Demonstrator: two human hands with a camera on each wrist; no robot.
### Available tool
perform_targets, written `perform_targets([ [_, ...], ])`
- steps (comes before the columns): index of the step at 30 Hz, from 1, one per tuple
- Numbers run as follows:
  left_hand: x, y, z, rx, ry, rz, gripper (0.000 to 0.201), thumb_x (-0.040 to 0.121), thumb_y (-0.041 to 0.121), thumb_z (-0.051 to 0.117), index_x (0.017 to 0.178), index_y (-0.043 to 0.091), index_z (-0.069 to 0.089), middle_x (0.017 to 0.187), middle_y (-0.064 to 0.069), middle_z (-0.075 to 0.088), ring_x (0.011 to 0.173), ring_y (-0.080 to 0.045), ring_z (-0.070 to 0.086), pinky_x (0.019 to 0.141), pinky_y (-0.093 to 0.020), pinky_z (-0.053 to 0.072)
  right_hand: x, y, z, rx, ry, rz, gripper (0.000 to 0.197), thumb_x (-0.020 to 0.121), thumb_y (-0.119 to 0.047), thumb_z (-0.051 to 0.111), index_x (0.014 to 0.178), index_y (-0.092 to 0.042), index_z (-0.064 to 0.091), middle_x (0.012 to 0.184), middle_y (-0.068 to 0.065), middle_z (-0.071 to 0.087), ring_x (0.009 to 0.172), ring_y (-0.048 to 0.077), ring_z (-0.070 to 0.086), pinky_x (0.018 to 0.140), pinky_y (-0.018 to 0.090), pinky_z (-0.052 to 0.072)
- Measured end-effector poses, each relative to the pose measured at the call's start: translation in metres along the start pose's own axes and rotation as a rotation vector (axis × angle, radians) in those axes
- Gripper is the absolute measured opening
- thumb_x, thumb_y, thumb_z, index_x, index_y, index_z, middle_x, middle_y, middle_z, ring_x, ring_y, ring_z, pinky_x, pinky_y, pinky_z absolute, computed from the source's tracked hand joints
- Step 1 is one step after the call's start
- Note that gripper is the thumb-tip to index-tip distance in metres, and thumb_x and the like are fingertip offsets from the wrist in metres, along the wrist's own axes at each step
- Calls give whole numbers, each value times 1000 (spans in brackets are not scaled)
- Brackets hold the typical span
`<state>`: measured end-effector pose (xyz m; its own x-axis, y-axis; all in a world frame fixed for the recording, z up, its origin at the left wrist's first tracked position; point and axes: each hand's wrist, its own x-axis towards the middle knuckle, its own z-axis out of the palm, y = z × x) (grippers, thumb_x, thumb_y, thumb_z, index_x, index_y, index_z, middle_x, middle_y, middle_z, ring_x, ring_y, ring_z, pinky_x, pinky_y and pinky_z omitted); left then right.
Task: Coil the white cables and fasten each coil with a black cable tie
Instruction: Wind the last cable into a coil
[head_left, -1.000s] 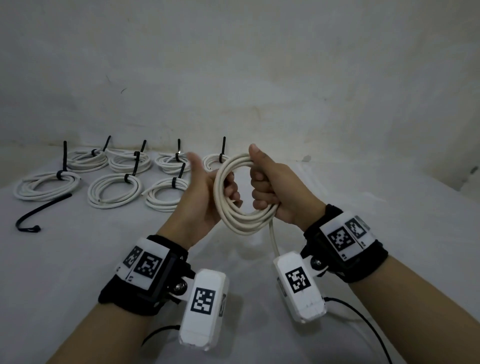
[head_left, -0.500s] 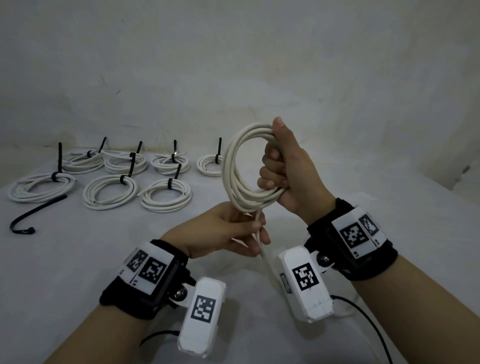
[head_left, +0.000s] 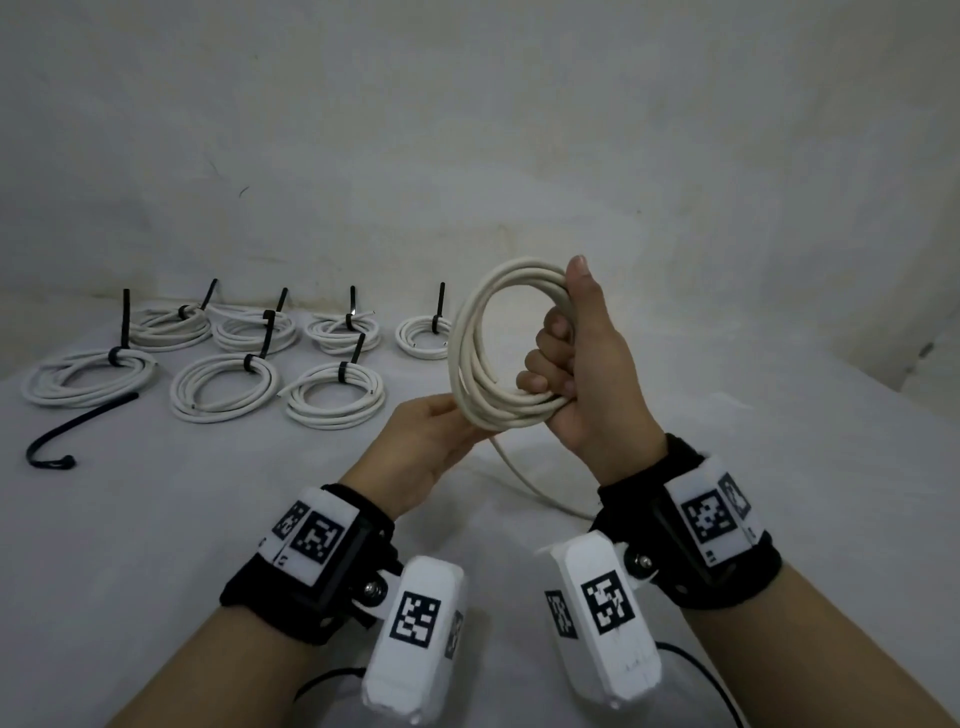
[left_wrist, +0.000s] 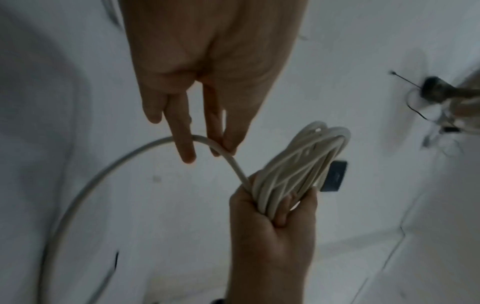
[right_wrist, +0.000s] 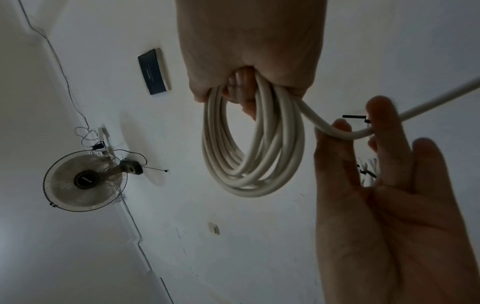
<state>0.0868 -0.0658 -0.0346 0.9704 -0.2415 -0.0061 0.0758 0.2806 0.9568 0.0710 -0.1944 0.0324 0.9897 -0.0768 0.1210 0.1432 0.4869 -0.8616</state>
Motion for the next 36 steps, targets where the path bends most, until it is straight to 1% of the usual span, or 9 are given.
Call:
perform_targets([
  [2,4,-5,-1,-92,72,-104,12,90,-1,54,86,5,63,83,-7,67,71,-9,64,68,-15,53,-1,7,-2,22,32,2,50,89,-51,54,58,-18,34,47,-5,15,35,9,16,36,20,27],
  [6,8,-3,-2,-330,166,-224,31,88,-8,53,62,1,69,63,-8,69,67,-14,65,82,-25,49,0,17,-8,97,91,-3,51,91,-52,52,59,-18,33,44,-6,16,34,9,17,36,19,28],
  [10,9,0,0,-343,199,-236,11,86,-10,55,83,-2,62,64,-7,70,78,-14,63,78,-21,51,1,22,-12,80,163,-44,50,91,-51,52,60,-17,34,43,-6,19,34,9,18,37,20,29],
  [13,10,3,0,-359,191,-227,13,87,-10,51,88,-5,63,68,-7,70,74,-13,65,69,-18,54,1,24,-14,51,197,-87,50,92,-49,52,59,-16,34,43,-6,20,34,10,19,38,22,29],
  [16,10,5,-3,-384,188,-206,30,88,-10,51,118,-8,56,92,-12,67,78,-15,65,63,-21,57,2,24,-16,53,224,-112,50,92,-49,51,59,-17,33,44,-6,19,35,10,19,38,22,30],
  [21,5,9,-2,-154,169,-138,45,87,-12,52,128,6,51,92,-3,70,65,-9,69,57,-19,56,5,27,-23,106,286,-101,49,92,-50,53,60,-17,34,45,-5,19,35,11,19,39,21,30],
  [25,2,8,1,-27,65,-116,50,86,-14,52,133,0,41,106,-4,69,71,-10,71,59,-19,55,7,27,-30,196,344,-86,49,91,-52,52,62,-16,37,44,-5,20,35,11,20,39,20,33],
  [32,-3,8,4,233,144,103,15,90,0,58,103,6,61,91,1,72,71,-2,68,65,-16,52,12,32,-36,78,416,-76,49,92,-50,54,62,-15,38,40,-5,24,32,11,25,39,21,36],
  [36,0,6,1,257,205,190,13,88,8,64,101,7,64,83,4,72,77,-4,67,75,-23,52,11,34,-37,18,388,-35,49,91,-50,55,61,-15,38,40,-6,25,31,10,25,39,22,36],
])
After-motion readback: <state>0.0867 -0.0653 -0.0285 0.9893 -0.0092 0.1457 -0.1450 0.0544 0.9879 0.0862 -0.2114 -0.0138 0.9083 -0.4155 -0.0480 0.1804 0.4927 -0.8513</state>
